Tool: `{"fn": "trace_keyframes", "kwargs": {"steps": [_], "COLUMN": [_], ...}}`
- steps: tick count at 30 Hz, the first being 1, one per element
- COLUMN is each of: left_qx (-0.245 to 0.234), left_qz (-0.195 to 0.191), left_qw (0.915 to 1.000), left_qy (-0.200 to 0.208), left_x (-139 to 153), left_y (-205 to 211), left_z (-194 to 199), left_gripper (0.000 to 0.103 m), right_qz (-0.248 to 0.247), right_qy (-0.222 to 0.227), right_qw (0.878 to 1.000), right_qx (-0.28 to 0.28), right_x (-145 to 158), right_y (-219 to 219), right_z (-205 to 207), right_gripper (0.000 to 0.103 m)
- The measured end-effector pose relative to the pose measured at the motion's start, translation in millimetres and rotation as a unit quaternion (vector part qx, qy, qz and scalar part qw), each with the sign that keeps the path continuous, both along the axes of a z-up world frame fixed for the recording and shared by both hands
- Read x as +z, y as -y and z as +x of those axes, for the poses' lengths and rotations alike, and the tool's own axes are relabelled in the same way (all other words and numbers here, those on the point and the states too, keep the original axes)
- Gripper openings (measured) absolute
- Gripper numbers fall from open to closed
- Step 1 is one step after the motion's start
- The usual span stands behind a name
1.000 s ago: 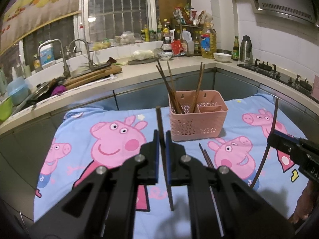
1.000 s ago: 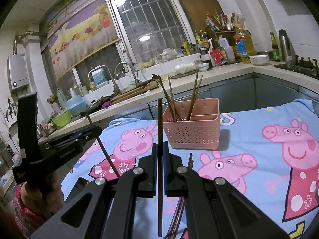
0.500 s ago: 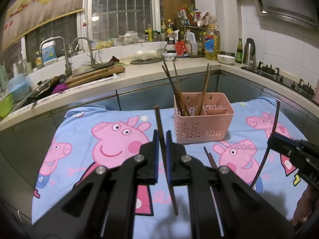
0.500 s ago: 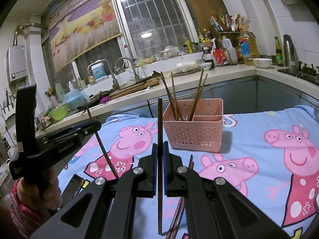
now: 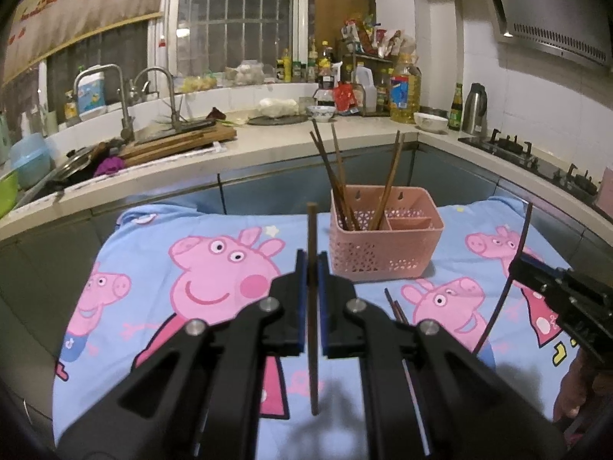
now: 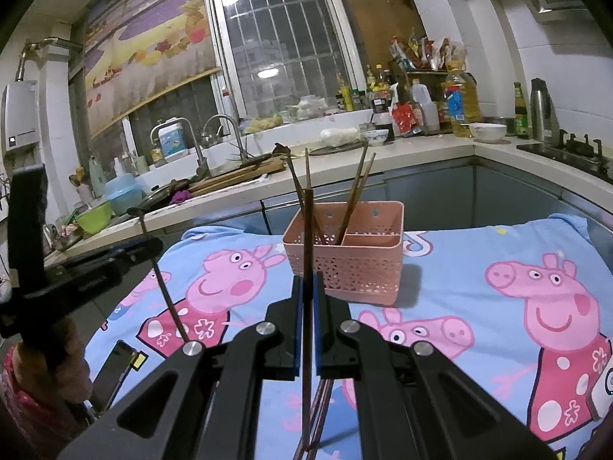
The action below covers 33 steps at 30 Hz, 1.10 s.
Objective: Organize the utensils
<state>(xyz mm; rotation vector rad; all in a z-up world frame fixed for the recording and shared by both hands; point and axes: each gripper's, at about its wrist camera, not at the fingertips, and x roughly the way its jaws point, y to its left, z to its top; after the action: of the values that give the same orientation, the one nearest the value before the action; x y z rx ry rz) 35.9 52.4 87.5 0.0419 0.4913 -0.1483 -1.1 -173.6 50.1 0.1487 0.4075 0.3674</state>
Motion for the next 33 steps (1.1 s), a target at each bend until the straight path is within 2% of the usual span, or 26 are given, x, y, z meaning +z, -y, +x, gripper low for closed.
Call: {"fn": "trace_keyframes", "kwargs": {"steps": [9, 18, 23, 29, 33], "left_qx": [-0.016, -0.035, -0.064, -0.088, -0.095], "left_qz": [-0.033, -0.03, -0.048, -0.075, -0.086], "left_qw": [0.9992, 0.9988, 0.9967, 0.9901, 0.9854], "left_qy": [-0.013, -0.015, 0.014, 0.079, 0.112], "left_x": [3.1, 9.5, 48.5, 113.9, 135.2], "left_y": [-0.4, 6.6, 9.8, 22.4, 31.9], "left_z": [0.9, 8.2, 21.9, 45.7, 66.6], "left_gripper": [0.005, 0.005, 0.005, 0.005, 0.005], "right_qz": [0.006, 0.017, 0.029, 0.032, 0.02], "right_qy": [0.007, 0.005, 0.026, 0.087, 0.125], "right_qw": [1.0, 1.0, 0.999, 0.995, 0.992], "right_qx": [0.003, 0.017, 0.03, 0.032, 0.027], "right_x": [2.1, 6.7, 30.2, 83.6, 110.4], "right_y": [3.7, 1.3, 4.4, 7.4, 2.6], "right_z": [0.9, 8.3, 26.0, 66.8, 95.5], "right_gripper": [0.0, 0.0, 0.0, 0.0, 0.0]}}
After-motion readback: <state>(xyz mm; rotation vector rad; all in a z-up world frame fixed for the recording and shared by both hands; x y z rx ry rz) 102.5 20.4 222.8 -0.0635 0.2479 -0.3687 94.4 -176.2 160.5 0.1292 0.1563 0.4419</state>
